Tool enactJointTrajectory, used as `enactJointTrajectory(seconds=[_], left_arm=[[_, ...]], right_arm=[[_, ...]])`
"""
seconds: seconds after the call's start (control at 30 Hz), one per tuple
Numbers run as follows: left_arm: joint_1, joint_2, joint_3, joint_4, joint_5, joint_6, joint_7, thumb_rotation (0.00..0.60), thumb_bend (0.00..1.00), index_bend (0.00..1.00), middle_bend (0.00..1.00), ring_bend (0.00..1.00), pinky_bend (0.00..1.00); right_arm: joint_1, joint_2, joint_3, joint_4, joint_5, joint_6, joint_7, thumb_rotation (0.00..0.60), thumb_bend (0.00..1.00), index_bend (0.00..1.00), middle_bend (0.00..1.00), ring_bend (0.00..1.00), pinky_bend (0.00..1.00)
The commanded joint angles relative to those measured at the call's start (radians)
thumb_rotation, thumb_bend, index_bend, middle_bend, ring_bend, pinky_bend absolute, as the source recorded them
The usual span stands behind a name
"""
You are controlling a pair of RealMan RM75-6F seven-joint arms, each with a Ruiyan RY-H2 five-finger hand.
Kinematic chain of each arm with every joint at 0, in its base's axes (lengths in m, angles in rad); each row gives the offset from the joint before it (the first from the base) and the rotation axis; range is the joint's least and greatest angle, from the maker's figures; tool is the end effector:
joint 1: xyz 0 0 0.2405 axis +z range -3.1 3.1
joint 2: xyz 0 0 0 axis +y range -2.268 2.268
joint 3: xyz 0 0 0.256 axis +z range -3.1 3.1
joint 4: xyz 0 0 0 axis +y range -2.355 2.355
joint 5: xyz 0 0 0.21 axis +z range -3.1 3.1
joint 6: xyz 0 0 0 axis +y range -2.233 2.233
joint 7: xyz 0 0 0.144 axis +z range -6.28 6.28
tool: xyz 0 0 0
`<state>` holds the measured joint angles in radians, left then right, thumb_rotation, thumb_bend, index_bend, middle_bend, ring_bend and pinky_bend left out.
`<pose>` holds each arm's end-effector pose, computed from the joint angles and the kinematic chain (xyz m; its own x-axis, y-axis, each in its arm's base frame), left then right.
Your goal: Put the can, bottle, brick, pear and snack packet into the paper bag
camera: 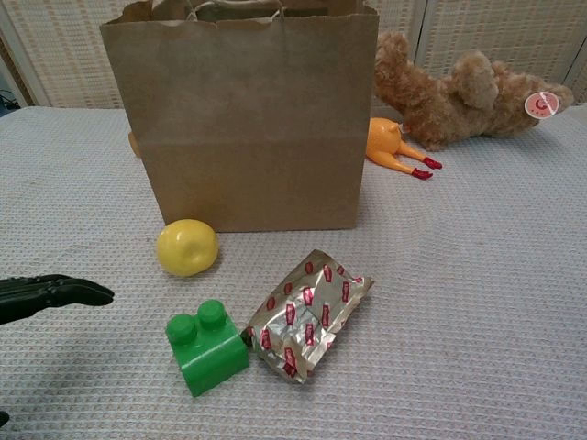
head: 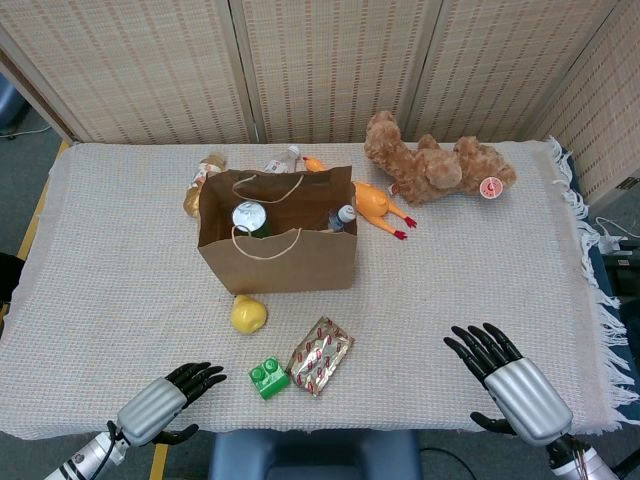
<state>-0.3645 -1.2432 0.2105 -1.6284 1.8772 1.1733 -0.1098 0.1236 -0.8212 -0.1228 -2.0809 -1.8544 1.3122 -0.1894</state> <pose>-0.2383 0.1646 0.0365 0.4152 0.4649 0.7819 0.8265 -0.5519 -0.1108 -0.2032 -0.1347 0.1550 0.4825 -0.2459 0.8407 -0.8434 -0.3894 0.3701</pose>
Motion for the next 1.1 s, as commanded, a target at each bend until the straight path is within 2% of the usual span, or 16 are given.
enactJointTrajectory(seconds=[0.03,0.3,0.47,0.7,1.1], left_arm=[[-0.034,-0.049,-0.052,-0.047,-0.099,-0.095,0.068,0.600,0.35,0.00,0.00,0.00,0.07],[-0.045,-0.127,-0.093,-0.067,-0.222,-0.162,0.145,0.600,0.34,0.00,0.00,0.00,0.05],[-0.050,-0.161,-0.091,-0.067,-0.262,-0.192,0.175,0.600,0.34,0.00,0.00,0.00,0.05],[-0.030,-0.192,-0.087,-0.087,-0.317,-0.183,0.192,0.600,0.34,0.00,0.00,0.00,0.03],[-0.005,-0.261,-0.119,-0.137,-0.396,-0.138,0.231,0.600,0.33,0.00,0.00,0.00,0.03]], right_arm=[[0.003,0.003,0.003,0.000,0.008,-0.002,0.008,0.600,0.02,0.00,0.00,0.00,0.00],[0.009,0.005,0.009,0.007,0.026,-0.009,0.017,0.600,0.02,0.00,0.00,0.00,0.00],[0.009,0.005,0.011,0.008,0.030,-0.006,0.019,0.600,0.02,0.00,0.00,0.00,0.00],[0.013,0.001,0.015,0.009,0.046,-0.016,0.013,0.600,0.02,0.00,0.00,0.00,0.00],[0.011,-0.001,0.013,0.006,0.040,-0.012,0.006,0.600,0.02,0.00,0.00,0.00,0.00]])
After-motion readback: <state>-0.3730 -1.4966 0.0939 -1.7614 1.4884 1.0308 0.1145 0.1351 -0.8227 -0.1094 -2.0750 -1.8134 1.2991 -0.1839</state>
